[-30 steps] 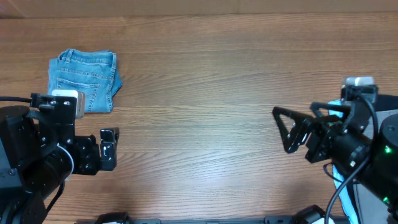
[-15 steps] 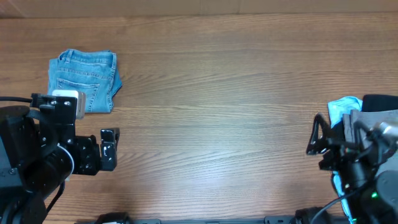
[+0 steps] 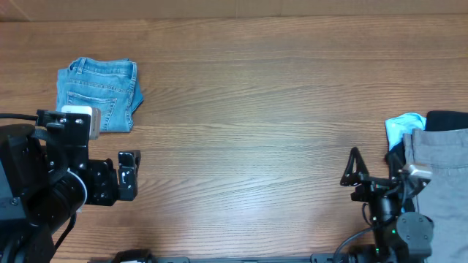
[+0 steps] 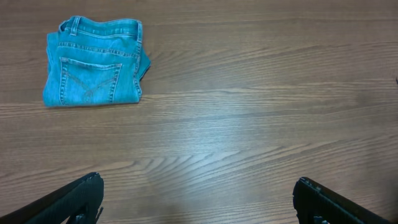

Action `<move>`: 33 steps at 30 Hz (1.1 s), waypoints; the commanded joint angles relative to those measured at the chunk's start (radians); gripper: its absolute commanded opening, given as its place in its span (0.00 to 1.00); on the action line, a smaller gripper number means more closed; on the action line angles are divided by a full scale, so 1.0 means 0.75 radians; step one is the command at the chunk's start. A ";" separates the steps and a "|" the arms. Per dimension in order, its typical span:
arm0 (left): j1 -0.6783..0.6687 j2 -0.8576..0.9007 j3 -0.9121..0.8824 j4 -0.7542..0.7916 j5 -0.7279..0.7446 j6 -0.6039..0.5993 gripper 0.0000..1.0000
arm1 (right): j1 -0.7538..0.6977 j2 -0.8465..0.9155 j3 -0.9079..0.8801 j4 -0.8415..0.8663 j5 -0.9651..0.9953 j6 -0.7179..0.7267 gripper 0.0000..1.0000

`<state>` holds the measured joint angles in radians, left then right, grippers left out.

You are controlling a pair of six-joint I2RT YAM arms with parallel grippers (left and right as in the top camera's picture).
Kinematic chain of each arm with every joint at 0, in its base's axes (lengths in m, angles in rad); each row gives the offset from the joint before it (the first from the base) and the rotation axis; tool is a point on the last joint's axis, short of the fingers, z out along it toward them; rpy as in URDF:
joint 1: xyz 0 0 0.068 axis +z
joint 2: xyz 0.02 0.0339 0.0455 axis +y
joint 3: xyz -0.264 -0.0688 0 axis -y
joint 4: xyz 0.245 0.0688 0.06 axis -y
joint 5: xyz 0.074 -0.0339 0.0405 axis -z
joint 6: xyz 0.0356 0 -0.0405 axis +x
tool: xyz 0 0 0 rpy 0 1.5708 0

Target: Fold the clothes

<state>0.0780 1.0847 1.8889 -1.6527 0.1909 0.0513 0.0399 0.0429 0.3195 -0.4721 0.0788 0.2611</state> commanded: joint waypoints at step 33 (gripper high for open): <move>-0.012 -0.021 -0.003 0.006 -0.002 -0.023 1.00 | -0.008 -0.053 -0.283 0.159 -0.017 0.000 1.00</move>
<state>0.0780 1.0843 1.8885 -1.6527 0.1909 0.0513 0.0391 0.0154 0.1177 -0.3595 0.0742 0.2611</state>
